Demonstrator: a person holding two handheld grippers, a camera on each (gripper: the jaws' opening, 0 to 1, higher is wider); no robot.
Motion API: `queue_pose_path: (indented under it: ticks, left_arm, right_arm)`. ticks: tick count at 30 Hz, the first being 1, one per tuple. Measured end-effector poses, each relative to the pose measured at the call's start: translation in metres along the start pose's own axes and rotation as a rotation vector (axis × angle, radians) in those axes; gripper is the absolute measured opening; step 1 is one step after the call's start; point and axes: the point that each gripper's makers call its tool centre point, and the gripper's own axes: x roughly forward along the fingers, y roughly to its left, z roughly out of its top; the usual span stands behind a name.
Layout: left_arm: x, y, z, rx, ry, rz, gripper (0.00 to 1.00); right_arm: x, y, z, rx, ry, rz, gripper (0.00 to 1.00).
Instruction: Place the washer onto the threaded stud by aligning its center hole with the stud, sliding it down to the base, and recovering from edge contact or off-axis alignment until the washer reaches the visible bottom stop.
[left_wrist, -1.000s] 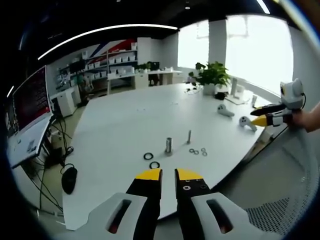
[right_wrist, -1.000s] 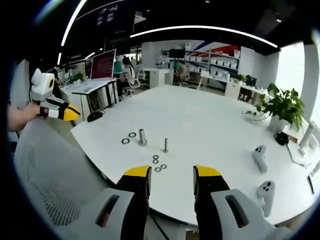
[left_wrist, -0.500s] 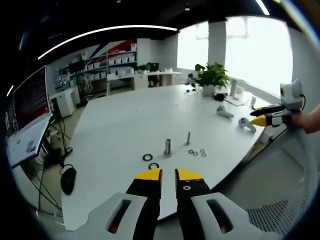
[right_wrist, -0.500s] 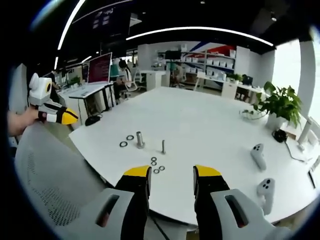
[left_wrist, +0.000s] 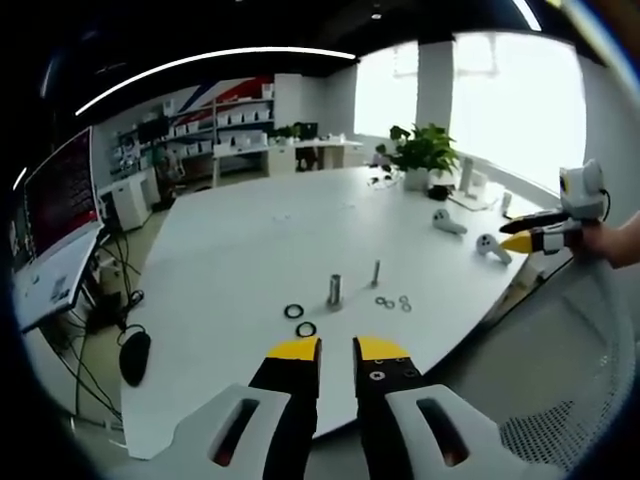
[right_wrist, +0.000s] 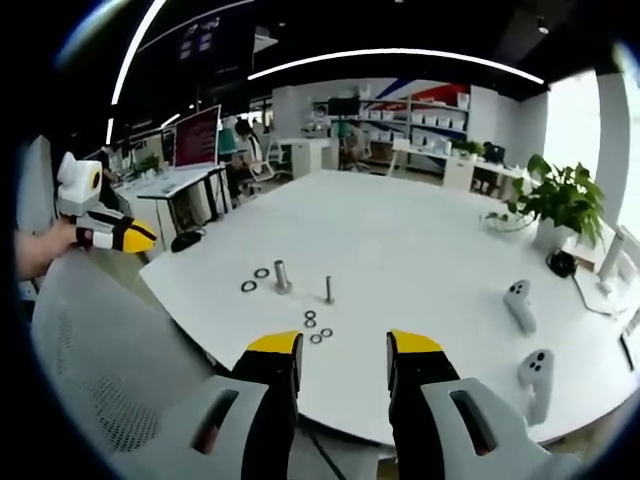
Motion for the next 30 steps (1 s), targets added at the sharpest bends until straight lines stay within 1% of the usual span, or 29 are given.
queue_pose_path:
  ticks: [4, 6, 12, 17, 22, 24, 27, 30]
  left_arm:
    - [0.001, 0.002, -0.001, -0.016, 0.008, 0.008, 0.11]
    - [0.001, 0.002, -0.001, -0.017, 0.008, 0.006, 0.11]
    - [0.001, 0.002, -0.004, -0.023, 0.024, 0.011, 0.12]
    - [0.001, 0.003, -0.004, -0.027, 0.02, 0.019, 0.12]
    - [0.003, 0.005, -0.008, -0.031, 0.04, 0.023, 0.12]
    - [0.004, 0.005, -0.011, -0.033, 0.06, 0.025, 0.12]
    - [0.005, 0.004, -0.021, -0.029, 0.113, 0.024, 0.13]
    - [0.007, 0.001, -0.026, -0.017, 0.143, 0.012, 0.13]
  right_arm:
    - [0.003, 0.003, -0.004, -0.003, 0.026, 0.019, 0.36]
    - [0.004, 0.007, -0.007, 0.005, 0.045, 0.041, 0.36]
    - [0.007, 0.016, -0.022, 0.023, 0.124, 0.084, 0.36]
    - [0.007, 0.02, -0.024, 0.031, 0.132, 0.11, 0.37]
    - [0.007, 0.023, -0.027, 0.046, 0.147, 0.127, 0.38]
    - [0.008, 0.023, -0.028, 0.049, 0.151, 0.129, 0.38]
    - [0.007, 0.025, -0.032, 0.068, 0.17, 0.137, 0.39]
    - [0.007, 0.026, -0.03, 0.075, 0.159, 0.146, 0.39]
